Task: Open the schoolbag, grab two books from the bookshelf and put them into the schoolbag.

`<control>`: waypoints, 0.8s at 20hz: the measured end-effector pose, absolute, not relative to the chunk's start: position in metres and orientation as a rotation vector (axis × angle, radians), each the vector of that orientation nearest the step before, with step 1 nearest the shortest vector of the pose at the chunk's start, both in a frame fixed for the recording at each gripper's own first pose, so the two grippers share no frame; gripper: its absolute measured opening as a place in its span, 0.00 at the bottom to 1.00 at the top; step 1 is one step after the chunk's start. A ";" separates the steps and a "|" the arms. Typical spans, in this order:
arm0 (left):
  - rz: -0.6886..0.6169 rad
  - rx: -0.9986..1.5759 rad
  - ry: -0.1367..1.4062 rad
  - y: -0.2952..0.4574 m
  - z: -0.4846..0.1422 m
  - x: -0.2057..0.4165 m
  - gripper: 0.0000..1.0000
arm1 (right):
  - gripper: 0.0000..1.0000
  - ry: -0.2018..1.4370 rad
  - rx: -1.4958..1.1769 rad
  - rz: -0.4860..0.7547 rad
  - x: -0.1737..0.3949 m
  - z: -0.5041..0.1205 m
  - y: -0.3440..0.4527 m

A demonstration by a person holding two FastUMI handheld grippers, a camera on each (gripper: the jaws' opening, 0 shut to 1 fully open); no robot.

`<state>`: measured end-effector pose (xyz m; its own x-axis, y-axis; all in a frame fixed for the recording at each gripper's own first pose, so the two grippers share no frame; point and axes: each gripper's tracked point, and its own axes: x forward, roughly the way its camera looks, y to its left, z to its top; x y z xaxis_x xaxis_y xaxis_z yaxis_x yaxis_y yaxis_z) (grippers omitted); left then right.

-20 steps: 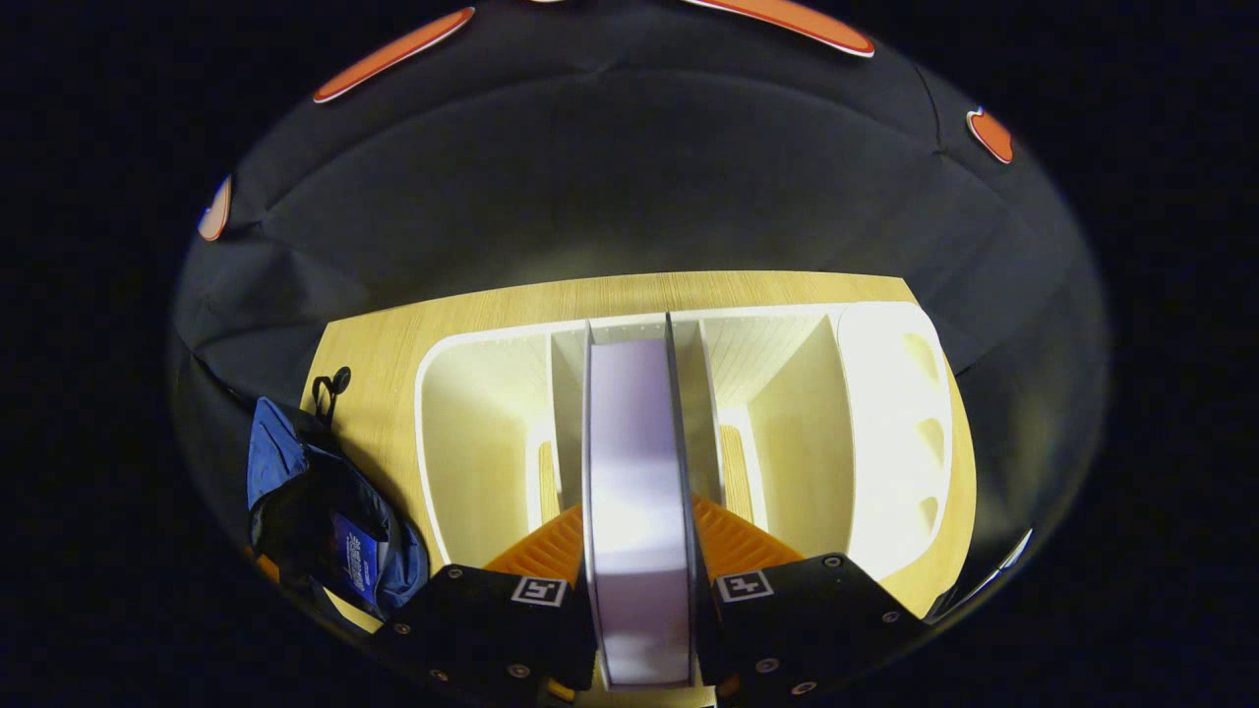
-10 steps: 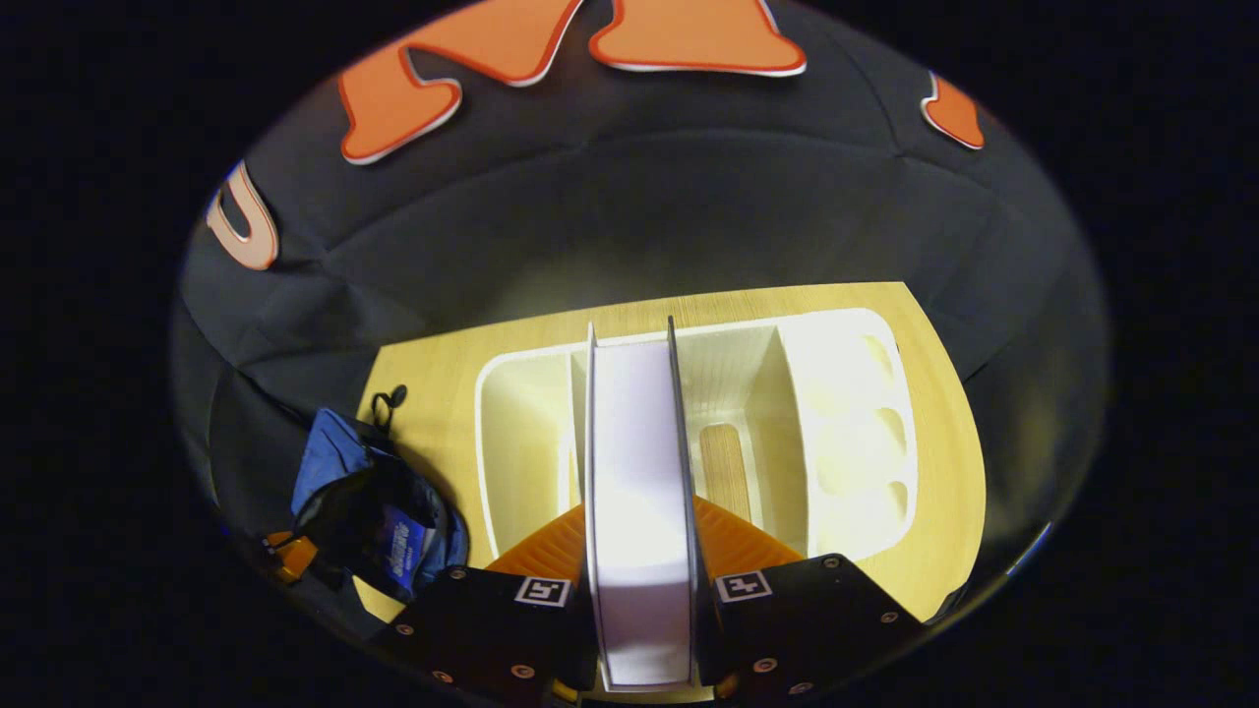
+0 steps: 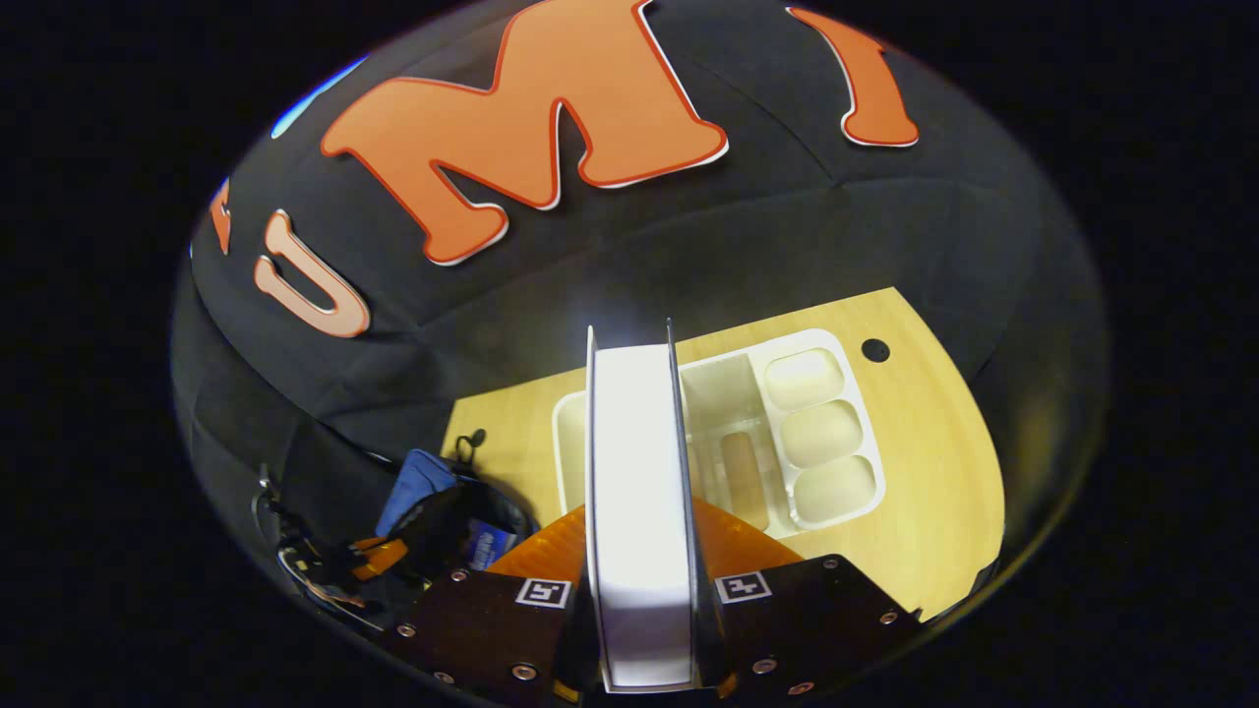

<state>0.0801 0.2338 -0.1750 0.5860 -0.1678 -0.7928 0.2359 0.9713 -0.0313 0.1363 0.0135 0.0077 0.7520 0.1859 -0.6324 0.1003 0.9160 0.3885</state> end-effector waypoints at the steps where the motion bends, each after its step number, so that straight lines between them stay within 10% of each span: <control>1: -0.235 0.084 0.911 0.235 -0.173 0.082 0.00 | 0.38 0.704 0.452 0.074 0.132 0.018 0.022; 16: -0.212 0.067 0.888 0.242 -0.166 0.080 0.00 | 0.39 0.832 0.701 0.405 0.118 -0.068 0.245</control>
